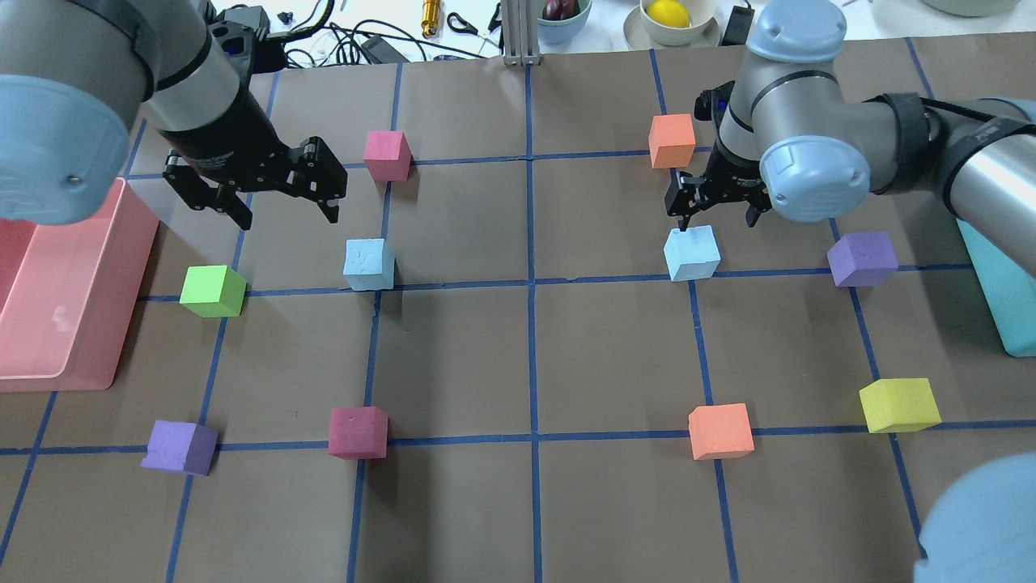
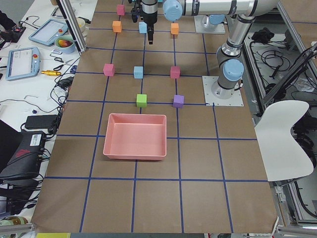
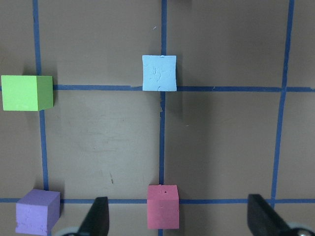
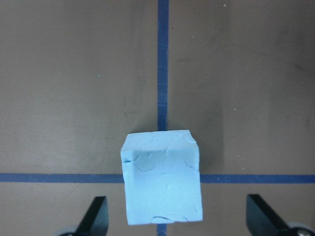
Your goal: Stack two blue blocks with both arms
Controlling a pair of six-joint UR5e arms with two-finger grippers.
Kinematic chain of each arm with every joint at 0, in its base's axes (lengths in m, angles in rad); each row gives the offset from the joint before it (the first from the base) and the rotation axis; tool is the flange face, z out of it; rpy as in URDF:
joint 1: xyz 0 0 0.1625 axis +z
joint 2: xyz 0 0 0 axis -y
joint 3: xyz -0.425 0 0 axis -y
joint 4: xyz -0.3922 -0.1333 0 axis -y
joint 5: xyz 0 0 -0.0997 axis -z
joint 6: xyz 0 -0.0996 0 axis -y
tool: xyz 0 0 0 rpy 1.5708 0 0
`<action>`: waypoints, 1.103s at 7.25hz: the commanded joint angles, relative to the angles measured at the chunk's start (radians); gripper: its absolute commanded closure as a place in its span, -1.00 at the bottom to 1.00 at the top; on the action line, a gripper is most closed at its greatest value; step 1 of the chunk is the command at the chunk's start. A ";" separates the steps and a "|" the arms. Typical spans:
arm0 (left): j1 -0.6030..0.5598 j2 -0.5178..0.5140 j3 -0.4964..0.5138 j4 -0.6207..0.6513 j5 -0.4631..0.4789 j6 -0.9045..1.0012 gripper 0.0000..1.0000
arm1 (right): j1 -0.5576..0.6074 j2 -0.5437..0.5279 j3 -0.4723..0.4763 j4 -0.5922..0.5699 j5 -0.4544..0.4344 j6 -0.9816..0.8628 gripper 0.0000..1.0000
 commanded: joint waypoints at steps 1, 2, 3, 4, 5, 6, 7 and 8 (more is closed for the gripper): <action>0.005 -0.092 -0.068 0.108 0.004 0.006 -1.00 | 0.001 0.059 0.003 -0.026 0.096 0.007 -1.00; 0.006 -0.137 -0.076 0.166 0.004 0.004 -1.00 | 0.002 0.068 0.006 -0.026 0.088 -0.006 -1.00; 0.005 -0.199 -0.078 0.244 -0.001 -0.002 -1.00 | 0.001 0.082 0.006 -0.038 0.081 -0.010 -1.00; 0.005 -0.252 -0.079 0.290 0.002 0.004 -1.00 | 0.001 0.090 0.008 -0.046 0.080 -0.013 -1.00; 0.005 -0.308 -0.081 0.356 -0.005 0.003 -1.00 | 0.001 0.094 0.008 -0.049 0.059 -0.014 -0.94; 0.005 -0.333 -0.088 0.360 0.004 0.016 -1.00 | -0.001 0.108 0.006 -0.054 0.028 -0.013 -0.41; 0.005 -0.342 -0.090 0.361 0.005 0.039 -1.00 | -0.001 0.108 0.008 -0.052 0.025 -0.013 0.15; 0.005 -0.351 -0.094 0.366 0.004 0.038 -1.00 | -0.001 0.104 0.006 -0.054 0.023 -0.013 0.99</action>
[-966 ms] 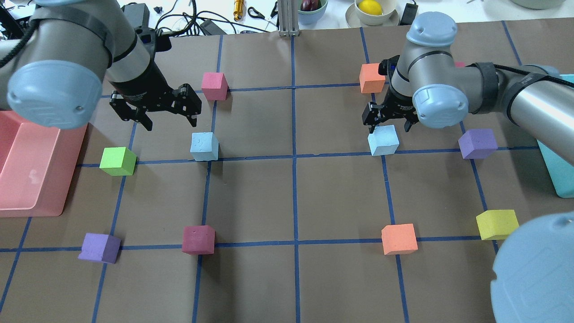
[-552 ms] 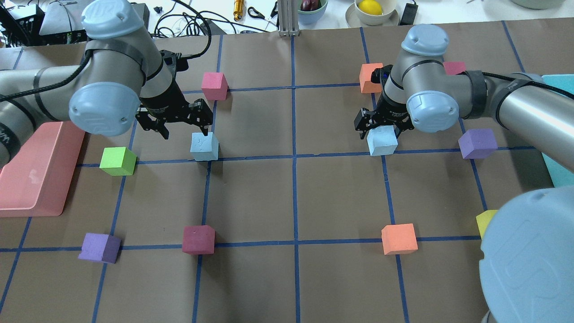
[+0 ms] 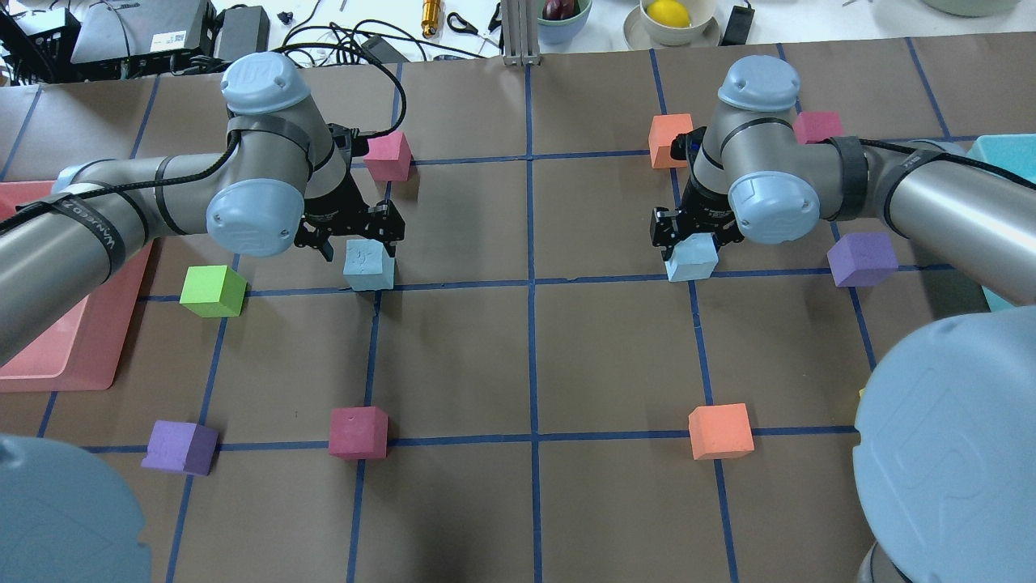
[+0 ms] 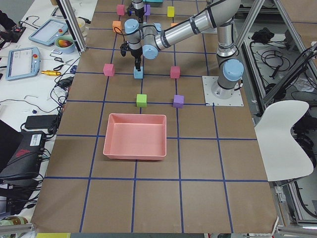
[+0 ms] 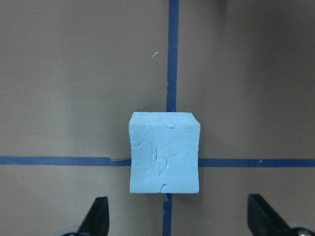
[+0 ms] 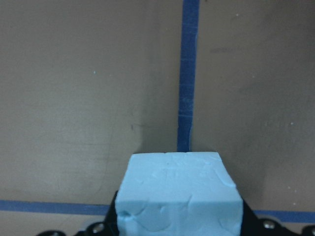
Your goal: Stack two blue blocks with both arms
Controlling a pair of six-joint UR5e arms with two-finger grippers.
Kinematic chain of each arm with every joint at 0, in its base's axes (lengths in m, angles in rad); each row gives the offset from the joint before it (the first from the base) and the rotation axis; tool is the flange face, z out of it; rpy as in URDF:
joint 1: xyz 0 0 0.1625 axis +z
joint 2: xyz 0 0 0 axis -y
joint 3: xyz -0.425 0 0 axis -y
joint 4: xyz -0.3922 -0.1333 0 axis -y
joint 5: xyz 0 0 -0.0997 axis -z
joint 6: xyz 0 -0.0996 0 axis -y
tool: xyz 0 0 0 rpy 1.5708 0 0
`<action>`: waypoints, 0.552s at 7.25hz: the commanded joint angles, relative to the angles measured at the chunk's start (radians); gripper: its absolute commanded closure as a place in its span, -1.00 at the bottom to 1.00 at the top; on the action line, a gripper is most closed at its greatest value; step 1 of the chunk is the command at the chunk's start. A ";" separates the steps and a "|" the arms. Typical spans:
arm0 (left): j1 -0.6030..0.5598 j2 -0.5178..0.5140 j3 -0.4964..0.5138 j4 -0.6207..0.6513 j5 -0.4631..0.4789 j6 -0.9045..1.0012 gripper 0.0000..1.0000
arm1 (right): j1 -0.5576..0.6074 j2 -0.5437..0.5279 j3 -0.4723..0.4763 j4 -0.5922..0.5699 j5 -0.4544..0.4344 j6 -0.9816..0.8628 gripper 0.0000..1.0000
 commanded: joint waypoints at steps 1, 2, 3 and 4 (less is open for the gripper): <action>0.000 -0.027 -0.005 0.028 0.000 0.009 -1.00 | 0.010 -0.012 -0.002 0.012 -0.001 0.017 1.00; 0.002 -0.037 -0.005 0.031 0.002 0.011 -1.00 | 0.058 -0.035 -0.004 0.018 0.012 0.090 1.00; 0.003 -0.045 -0.003 0.036 0.002 0.011 -1.00 | 0.166 -0.040 -0.008 0.018 -0.004 0.245 1.00; 0.005 -0.054 -0.005 0.051 0.003 0.012 -1.00 | 0.267 -0.044 -0.015 0.008 -0.002 0.375 1.00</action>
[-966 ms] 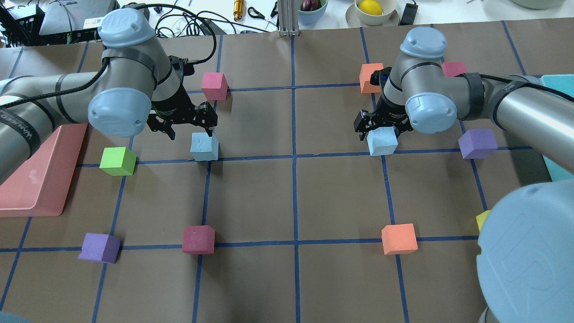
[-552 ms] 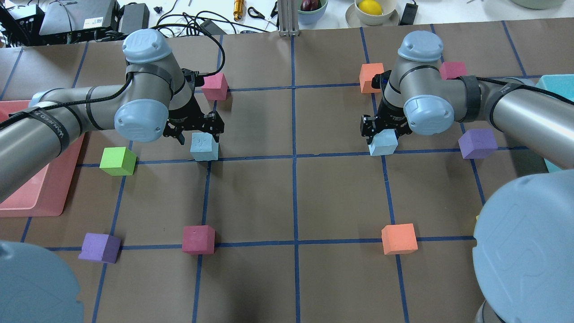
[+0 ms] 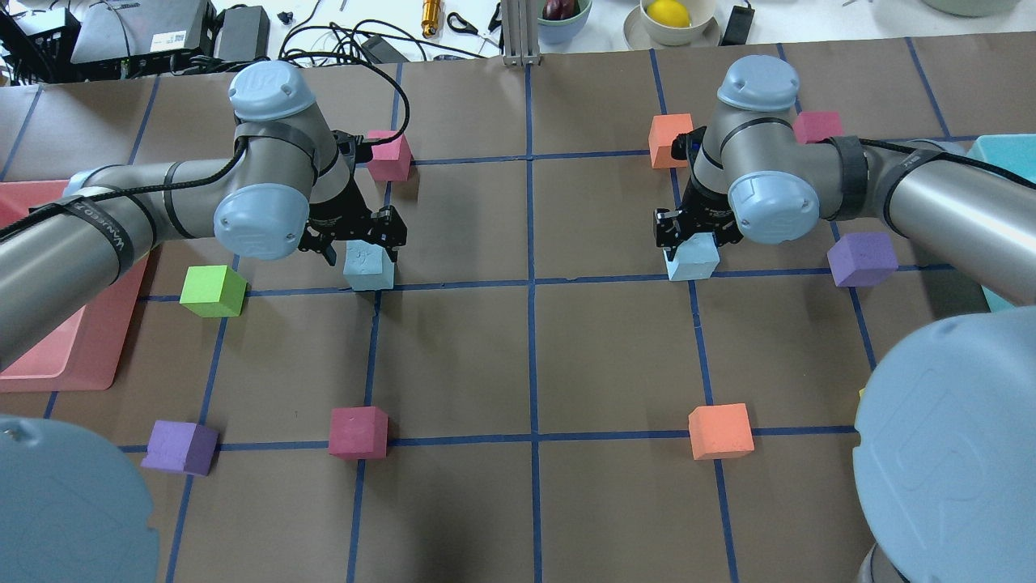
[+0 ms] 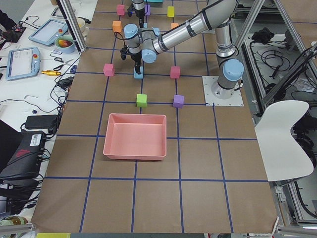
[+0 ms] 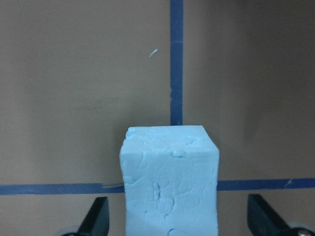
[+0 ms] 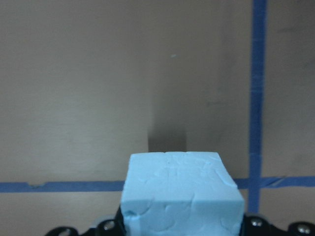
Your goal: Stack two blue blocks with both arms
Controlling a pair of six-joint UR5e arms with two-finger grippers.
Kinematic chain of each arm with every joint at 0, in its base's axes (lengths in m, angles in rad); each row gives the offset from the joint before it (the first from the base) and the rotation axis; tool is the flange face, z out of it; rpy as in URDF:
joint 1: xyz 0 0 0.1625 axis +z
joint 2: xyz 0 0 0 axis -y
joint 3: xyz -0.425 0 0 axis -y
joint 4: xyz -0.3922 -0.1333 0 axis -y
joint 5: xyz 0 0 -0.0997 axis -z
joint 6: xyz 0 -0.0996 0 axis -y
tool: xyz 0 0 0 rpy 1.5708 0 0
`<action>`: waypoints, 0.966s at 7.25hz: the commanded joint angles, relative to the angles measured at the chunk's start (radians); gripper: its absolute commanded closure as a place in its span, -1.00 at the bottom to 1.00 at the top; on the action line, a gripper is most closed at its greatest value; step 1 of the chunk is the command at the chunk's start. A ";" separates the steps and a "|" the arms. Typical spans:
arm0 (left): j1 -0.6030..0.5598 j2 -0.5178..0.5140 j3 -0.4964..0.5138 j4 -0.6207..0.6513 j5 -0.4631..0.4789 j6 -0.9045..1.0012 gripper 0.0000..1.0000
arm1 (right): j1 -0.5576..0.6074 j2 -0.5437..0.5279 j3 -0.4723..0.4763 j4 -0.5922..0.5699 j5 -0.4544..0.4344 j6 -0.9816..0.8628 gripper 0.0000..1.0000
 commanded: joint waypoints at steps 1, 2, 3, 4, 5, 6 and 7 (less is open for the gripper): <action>0.002 -0.014 -0.001 0.014 0.001 0.006 -1.00 | 0.180 -0.008 -0.003 -0.010 0.001 0.236 1.00; 0.002 -0.020 -0.001 0.016 0.001 0.008 -0.96 | 0.216 -0.007 0.001 -0.010 0.011 0.248 1.00; 0.002 -0.022 -0.001 0.016 0.000 0.008 -0.95 | 0.230 -0.005 0.001 -0.010 0.013 0.252 1.00; 0.002 -0.022 -0.001 0.022 0.001 0.008 -0.88 | 0.250 0.002 0.004 -0.010 0.013 0.254 1.00; 0.002 -0.022 -0.001 0.022 0.001 0.008 -0.84 | 0.267 0.008 0.006 -0.009 0.013 0.254 1.00; 0.002 -0.025 -0.001 0.022 0.001 0.008 -0.64 | 0.271 0.010 0.007 -0.007 0.016 0.254 1.00; 0.002 -0.024 0.002 0.022 0.003 0.014 -0.27 | 0.271 0.010 0.015 -0.007 0.066 0.255 1.00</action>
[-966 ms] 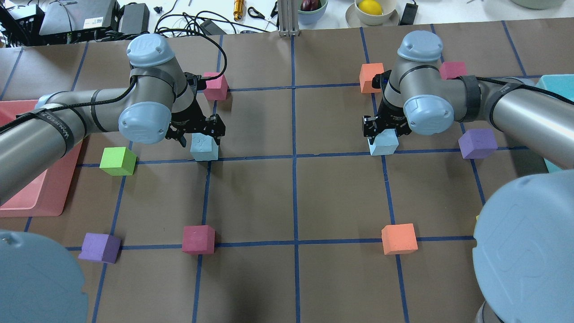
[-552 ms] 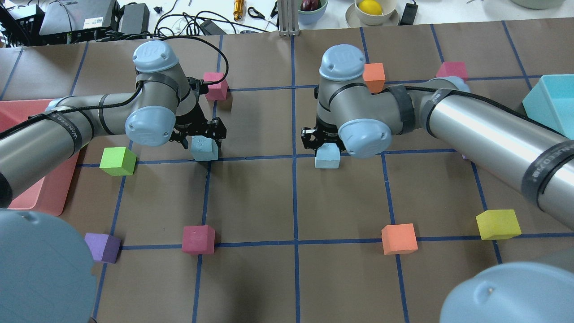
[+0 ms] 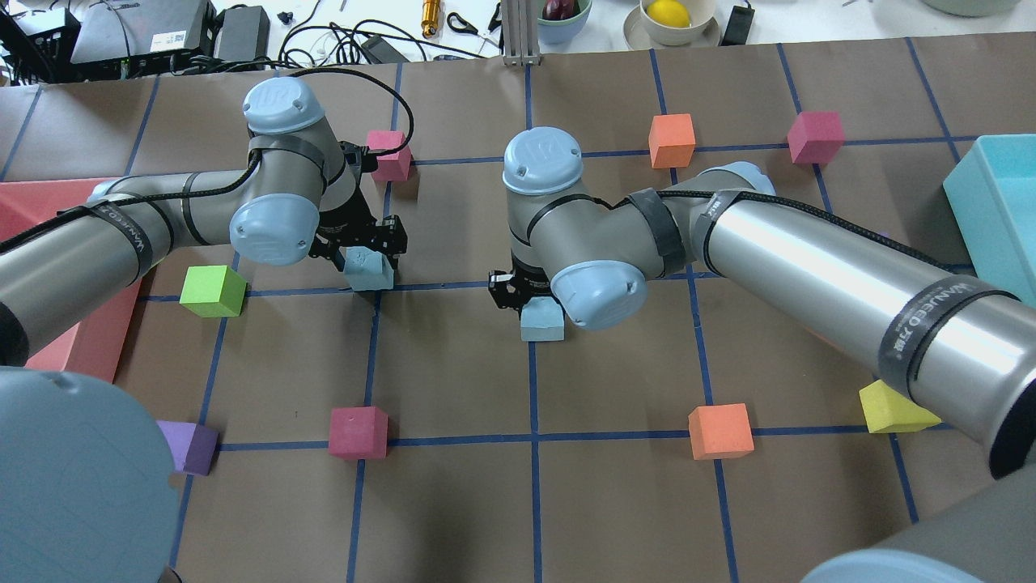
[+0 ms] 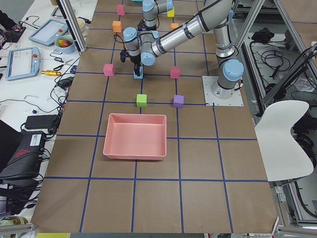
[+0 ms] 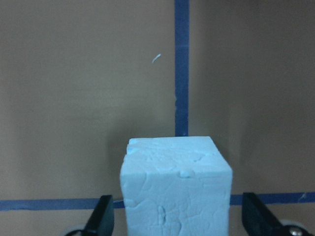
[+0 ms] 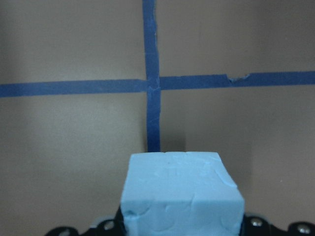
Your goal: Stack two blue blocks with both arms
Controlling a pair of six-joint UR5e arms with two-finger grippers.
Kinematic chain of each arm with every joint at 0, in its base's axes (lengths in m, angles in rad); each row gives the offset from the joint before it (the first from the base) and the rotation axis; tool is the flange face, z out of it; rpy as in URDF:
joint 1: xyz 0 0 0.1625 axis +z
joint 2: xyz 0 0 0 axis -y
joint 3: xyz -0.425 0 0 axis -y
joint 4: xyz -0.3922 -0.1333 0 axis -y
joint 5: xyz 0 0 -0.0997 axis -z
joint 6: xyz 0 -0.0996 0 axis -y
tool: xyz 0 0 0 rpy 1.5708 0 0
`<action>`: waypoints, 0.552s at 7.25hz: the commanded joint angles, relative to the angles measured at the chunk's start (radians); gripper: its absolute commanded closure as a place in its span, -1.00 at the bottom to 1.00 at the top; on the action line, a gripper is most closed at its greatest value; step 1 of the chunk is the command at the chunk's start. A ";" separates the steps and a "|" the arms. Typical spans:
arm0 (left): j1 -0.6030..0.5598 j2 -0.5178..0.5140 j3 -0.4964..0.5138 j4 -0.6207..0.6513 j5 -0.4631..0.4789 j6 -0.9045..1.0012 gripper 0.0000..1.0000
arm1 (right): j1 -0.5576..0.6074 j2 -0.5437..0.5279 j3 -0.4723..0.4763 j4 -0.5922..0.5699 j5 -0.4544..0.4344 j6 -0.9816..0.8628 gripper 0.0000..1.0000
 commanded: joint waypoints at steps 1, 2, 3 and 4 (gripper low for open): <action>0.000 0.000 0.004 0.000 0.001 0.021 0.35 | 0.005 0.003 0.026 -0.001 0.046 -0.006 0.90; 0.000 0.000 0.009 0.002 0.001 0.021 0.75 | 0.005 0.002 0.040 -0.002 0.038 -0.014 0.23; 0.000 0.008 0.027 0.002 0.004 0.020 1.00 | 0.005 0.002 0.042 -0.002 0.032 -0.003 -0.95; 0.001 0.015 0.074 -0.015 0.026 0.018 1.00 | 0.005 0.000 0.042 -0.007 0.032 0.000 -1.00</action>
